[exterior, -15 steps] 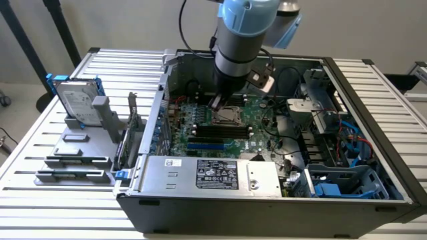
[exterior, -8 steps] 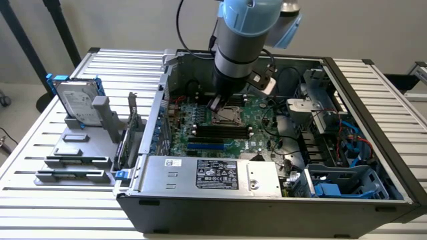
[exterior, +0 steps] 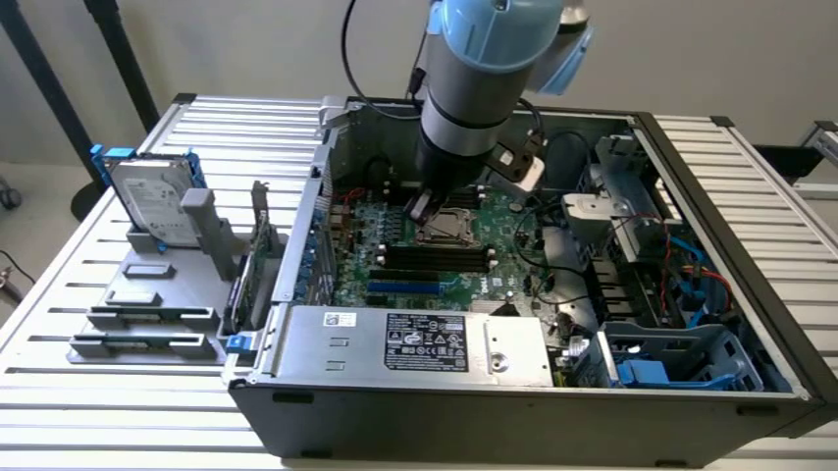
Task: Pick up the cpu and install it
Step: 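Install the first cpu locking lever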
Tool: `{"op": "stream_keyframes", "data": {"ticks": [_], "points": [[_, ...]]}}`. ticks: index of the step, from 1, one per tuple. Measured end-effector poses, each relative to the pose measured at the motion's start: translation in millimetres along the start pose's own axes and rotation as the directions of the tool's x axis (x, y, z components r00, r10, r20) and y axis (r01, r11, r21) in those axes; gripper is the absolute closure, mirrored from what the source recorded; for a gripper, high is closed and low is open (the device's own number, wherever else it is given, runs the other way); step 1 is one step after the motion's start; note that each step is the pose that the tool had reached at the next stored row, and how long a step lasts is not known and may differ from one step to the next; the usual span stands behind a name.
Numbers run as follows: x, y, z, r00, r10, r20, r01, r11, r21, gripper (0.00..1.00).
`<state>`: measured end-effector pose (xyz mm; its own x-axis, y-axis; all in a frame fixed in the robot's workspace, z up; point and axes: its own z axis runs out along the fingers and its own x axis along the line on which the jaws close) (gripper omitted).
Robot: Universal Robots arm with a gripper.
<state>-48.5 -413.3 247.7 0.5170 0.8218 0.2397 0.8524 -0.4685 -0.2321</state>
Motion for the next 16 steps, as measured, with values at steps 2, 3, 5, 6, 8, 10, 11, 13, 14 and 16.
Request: {"op": "stream_keyframes", "data": {"ticks": [2,3,5,6,8,10,11,13,14,16], "points": [[-2.4,1.0,-1.5,1.0000,0.004,0.0038,-0.004,1.0000,0.0069,0.89],[-3.3,1.4,-1.9,1.0000,0.006,0.0056,-0.006,0.9999,0.0103,0.89],[-4.4,2.0,-2.4,0.9999,0.012,0.0090,-0.012,0.9998,0.0166,0.89],[-4.5,2.0,-2.5,0.9998,0.015,0.0101,-0.015,0.9997,0.0181,0.89],[-4.5,1.9,-2.3,0.9996,0.024,0.0159,-0.024,0.9996,0.0139,0.89],[-4.7,2.0,-2.1,0.9991,0.032,0.0264,-0.032,0.9995,0.0056,0.89],[-4.8,1.9,-1.9,0.9988,0.036,0.0319,-0.036,0.9993,0.0016,0.89],[-6.3,0.4,-0.2,0.9983,0.044,0.0377,-0.044,0.9990,-0.0050,0.89],[-7.4,-0.6,1.2,0.9981,0.049,0.0386,-0.049,0.9988,-0.0074,0.89],[-9.8,-2.4,4.5,0.9974,0.060,0.0389,-0.060,0.9981,-0.0122,0.89]]}}
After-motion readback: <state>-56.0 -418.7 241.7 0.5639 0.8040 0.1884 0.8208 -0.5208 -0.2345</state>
